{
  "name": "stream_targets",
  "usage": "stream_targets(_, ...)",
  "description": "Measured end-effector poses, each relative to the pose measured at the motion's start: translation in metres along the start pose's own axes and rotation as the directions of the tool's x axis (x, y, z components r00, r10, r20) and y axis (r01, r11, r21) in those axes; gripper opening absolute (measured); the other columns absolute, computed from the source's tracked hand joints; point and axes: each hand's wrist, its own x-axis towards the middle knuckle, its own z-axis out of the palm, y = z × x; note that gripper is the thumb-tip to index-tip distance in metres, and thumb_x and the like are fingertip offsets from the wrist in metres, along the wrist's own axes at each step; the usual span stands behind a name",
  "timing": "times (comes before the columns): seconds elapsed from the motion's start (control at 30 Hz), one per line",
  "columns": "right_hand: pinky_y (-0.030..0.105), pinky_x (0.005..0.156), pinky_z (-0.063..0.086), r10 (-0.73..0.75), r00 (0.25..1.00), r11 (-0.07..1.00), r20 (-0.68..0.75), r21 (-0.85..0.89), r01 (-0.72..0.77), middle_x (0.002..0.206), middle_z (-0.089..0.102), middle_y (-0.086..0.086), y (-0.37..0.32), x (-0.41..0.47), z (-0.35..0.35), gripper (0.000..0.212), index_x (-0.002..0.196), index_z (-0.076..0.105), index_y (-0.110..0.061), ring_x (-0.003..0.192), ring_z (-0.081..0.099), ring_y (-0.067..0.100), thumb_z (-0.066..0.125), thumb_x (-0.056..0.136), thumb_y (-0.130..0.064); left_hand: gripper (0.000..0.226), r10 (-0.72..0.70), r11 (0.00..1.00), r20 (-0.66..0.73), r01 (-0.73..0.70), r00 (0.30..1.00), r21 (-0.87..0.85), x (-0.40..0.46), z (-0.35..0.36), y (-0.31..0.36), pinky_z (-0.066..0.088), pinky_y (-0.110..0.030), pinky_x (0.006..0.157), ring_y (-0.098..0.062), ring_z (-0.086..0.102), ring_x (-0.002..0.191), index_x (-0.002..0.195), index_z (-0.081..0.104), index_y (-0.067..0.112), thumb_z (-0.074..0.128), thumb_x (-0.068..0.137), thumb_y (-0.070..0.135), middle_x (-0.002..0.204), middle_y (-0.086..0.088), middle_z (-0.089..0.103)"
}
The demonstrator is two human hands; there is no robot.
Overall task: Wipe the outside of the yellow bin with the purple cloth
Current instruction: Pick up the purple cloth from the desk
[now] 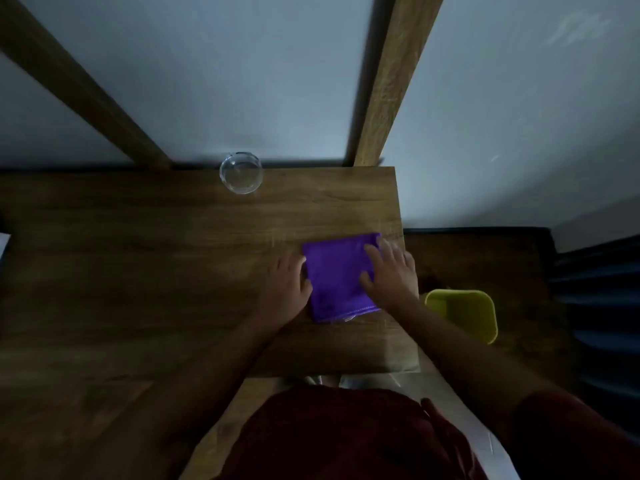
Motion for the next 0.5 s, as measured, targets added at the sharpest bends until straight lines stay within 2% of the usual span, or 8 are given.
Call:
stream_targets(0.03,0.054,0.122,0.027,-0.023,0.999,1.000,0.044,-0.019,0.024,0.164,0.032,0.010,0.000,0.013,-0.001,0.065,0.152,0.037,-0.027,0.153,0.027,0.032,0.057,0.094,-0.047,0.053,0.015,1.000,-0.002,-0.015,1.000,0.025,0.009,0.001,0.002,0.038,-0.037,0.105,-0.028,0.052,0.132,0.140,0.055,0.012,0.067,0.093,0.033,0.144,-0.010,0.055)
stream_targets(0.1,0.053,0.123,0.025,-0.032,0.993,0.997,0.110,-0.072,0.040,0.164,0.032,0.008,0.001,0.035,-0.005,0.069,0.155,0.034,-0.026,0.154,0.025,0.032,0.057,0.094,-0.048,0.058,-0.044,0.995,0.029,0.042,0.999,0.088,0.024,0.000,0.005,0.036,-0.047,0.113,-0.031,0.043,0.142,0.146,0.051,0.013,0.063,0.096,0.040,0.153,-0.010,0.049)
stream_targets(0.23,0.054,0.123,0.024,-0.065,0.975,0.986,0.211,-0.136,0.095,0.164,0.032,0.007,0.005,0.057,-0.003,0.070,0.155,0.036,-0.025,0.154,0.025,0.033,0.060,0.094,-0.048,0.065,-0.050,0.994,0.166,0.033,0.985,0.107,0.046,0.005,0.006,0.031,-0.045,0.118,-0.029,0.035,0.147,0.155,0.041,0.015,0.057,0.100,0.046,0.158,-0.006,0.044)
stream_targets(0.37,0.053,0.116,0.032,-0.079,0.975,0.982,0.206,-0.151,0.112,0.148,0.051,0.007,0.008,0.060,-0.003,0.062,0.147,0.046,-0.022,0.141,0.043,0.032,0.062,0.091,-0.044,0.062,-0.039,0.993,0.176,0.019,0.984,0.115,0.061,0.004,0.010,0.037,-0.045,0.115,-0.028,0.042,0.141,0.153,0.043,0.014,0.060,0.100,0.042,0.153,-0.007,0.049)
stream_targets(0.5,0.051,0.112,0.035,-0.098,0.981,0.982,0.169,-0.146,0.123,0.141,0.057,0.008,0.008,0.061,-0.002,0.051,0.138,0.054,-0.022,0.132,0.050,0.031,0.063,0.090,-0.036,0.052,-0.040,0.979,0.151,0.009,0.988,0.202,0.066,0.004,0.018,0.044,-0.042,0.105,-0.026,0.051,0.132,0.143,0.054,0.014,0.056,0.101,0.043,0.141,-0.008,0.059)
